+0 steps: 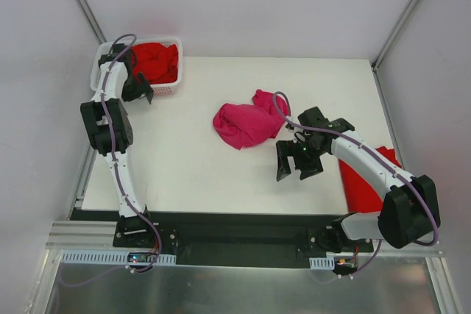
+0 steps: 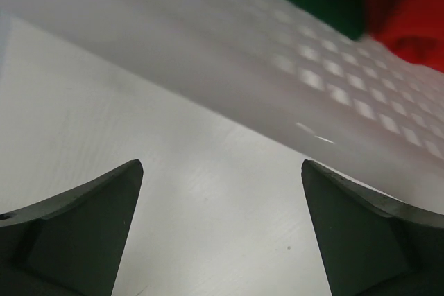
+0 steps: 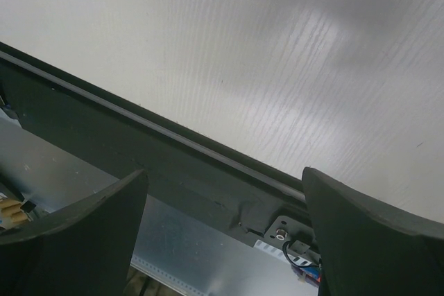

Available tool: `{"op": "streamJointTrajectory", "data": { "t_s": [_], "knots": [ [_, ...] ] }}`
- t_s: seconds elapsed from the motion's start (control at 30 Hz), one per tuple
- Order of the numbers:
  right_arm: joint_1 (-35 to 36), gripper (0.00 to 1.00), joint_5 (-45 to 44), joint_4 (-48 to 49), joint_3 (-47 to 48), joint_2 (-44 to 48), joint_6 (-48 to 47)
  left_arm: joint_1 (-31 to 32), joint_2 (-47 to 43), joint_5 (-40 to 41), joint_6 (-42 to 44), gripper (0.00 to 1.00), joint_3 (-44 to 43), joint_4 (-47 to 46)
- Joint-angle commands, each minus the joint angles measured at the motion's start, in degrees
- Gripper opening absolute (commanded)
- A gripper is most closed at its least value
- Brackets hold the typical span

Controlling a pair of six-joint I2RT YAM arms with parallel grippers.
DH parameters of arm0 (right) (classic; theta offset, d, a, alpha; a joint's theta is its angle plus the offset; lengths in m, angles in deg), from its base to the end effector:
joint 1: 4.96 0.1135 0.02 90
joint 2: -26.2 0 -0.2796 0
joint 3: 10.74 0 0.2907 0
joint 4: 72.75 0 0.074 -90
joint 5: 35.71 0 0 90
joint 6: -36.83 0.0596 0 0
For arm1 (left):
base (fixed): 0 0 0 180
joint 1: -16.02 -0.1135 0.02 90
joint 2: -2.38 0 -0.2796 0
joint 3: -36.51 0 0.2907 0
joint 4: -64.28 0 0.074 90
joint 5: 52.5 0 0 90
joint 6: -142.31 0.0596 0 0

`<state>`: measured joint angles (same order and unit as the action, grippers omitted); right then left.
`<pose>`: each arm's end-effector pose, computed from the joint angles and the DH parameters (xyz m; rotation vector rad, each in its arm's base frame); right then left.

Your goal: Fold and stack the t-shirts

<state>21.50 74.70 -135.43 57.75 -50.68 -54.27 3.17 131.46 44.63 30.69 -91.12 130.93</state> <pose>0.2470 0.1462 0.2206 -0.7586 2.7355 0.6022 0.5214 0.1265 0.1997 -0.8460 2.6152 0.1301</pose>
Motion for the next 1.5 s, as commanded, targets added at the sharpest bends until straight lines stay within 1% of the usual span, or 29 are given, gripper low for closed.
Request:
{"op": "streamJointTrajectory", "data": {
  "t_s": [0.0, 0.13, 0.23, 0.33, 0.37, 0.4, 0.43, 0.47, 0.5, 0.53, 0.6, 0.63, 0.67, 0.73, 0.77, 0.8, 0.87, 0.9, 0.97, 1.07, 1.17, 1.3, 1.37, 1.47],
  "knots": [
    [0.2, 0.96, -0.3, -1.4, 2.4, 0.4, 0.3, 3.8, 2.3, -4.5, 1.2, 0.99, -6.7, -1.0],
    [0.3, 0.96, -0.5, -1.8, 2.7, 1.8, 0.1, 3.6, 3.6, -1.4, -0.2, 0.99, -10.3, 0.5],
    [0.3, 0.96, -1.2, -1.6, 3.2, 3.7, -0.4, 4.3, 0.5, -1.8, -2.5, 0.99, -8.9, 1.8],
    [0.2, 0.96, -3.5, -1.3, 5.0, 5.6, -0.8, 7.6, -8.2, -1.0, -3.7, 0.99, -0.9, 1.7],
    [0.2, 0.96, -4.2, -0.9, 5.9, 6.1, -0.9, 10.1, -13.9, -1.2, -3.8, 0.99, 4.1, 1.8],
    [0.2, 0.96, -5.4, -0.7, 8.6, 6.7, -1.3, 11.7, -17.2, -2.6, -4.5, 0.99, 7.1, 1.5],
    [0.2, 0.96, -6.6, -0.4, 10.3, 7.8, -1.4, 12.7, -23.5, -2.7, -4.7, 0.99, 13.3, 0.9],
    [0.3, 0.96, -7.6, 0.7, 12.4, 7.9, -1.6, 16.6, -26.6, -3.5, -4.0, 0.99, 16.4, 0.2],
    [0.3, 0.96, -10.0, 1.3, 16.6, 7.6, -2.4, 17.7, -29.1, -5.0, -3.7, 0.99, 19.5, -1.1],
    [0.3, 0.96, -11.0, 2.1, 19.1, 6.1, -2.8, 18.3, -33.4, -10.2, -3.6, 0.99, 25.1, -1.8],
    [0.2, 0.96, -12.1, 4.4, 24.9, 2.6, -4.1, 18.4, -37.1, -16.9, -3.3, 0.99, 31.3, -3.8],
    [0.3, 0.96, -12.2, 5.1, 26.5, 0.5, -5.1, 18.4, -40.4, -21.6, -3.0, 0.99, 36.7, -5.5],
    [0.3, 0.96, -12.6, 5.7, 27.8, -5.1, -5.6, 18.4, -42.2, -22.8, -2.4, 0.99, 39.1, -6.5],
    [0.3, 0.96, -14.9, 5.6, 32.0, -11.6, -7.1, 18.4, -46.6, -23.6, -1.9, 0.99, 44.1, -7.8],
    [0.3, 0.98, -15.8, 5.1, 33.8, -17.1, -7.7, 18.4, -47.9, -23.4, -1.1, 0.99, 44.8, -7.7],
    [0.2, 0.96, -16.5, 5.0, 35.3, -20.0, -7.9, 18.4, -49.2, -22.8, -1.0, 0.99, 45.3, -7.7],
    [0.1, 0.92, -16.5, 4.0, 41.1, -24.3, -7.6, 18.4, -53.0, -21.6, -0.6, 0.99, 45.7, -7.4],
    [0.1, 0.91, -15.9, 3.6, 43.2, -28.2, -7.6, 18.4, -54.4, -21.5, -0.4, 0.99, 45.4, -7.1],
    [0.1, 0.91, -15.9, 1.6, 49.5, -32.1, -8.0, 18.4, -57.7, -21.2, -0.2, 1.0, 44.9, -7.0],
    [-1.5, 0.91, -17.3, 0.1, 54.9, -38.4, -8.9, 18.4, -60.5, -20.3, -0.2, 0.99, 44.0, -6.8],
    [-4.1, 0.9, -16.6, 0.0, 56.2, -42.2, -8.3, 18.4, -61.9, -20.7, -0.7, 0.99, 43.8, -6.1],
    [-5.1, 0.89, -17.6, 1.5, 57.8, -46.0, -9.7, 18.4, -64.0, -22.1, -1.8, 0.99, 45.2, -5.1],
    [-5.1, 0.86, -18.2, 1.6, 59.3, -49.1, -10.1, 18.4, -65.4, -22.3, -2.5, 0.99, 47.2, -4.9],
    [-5.7, 0.83, -16.1, 1.8, 61.4, -52.9, -9.3, 18.4, -67.0, -22.7, -2.5, 0.99, 49.2, -4.6]
  ]
}}
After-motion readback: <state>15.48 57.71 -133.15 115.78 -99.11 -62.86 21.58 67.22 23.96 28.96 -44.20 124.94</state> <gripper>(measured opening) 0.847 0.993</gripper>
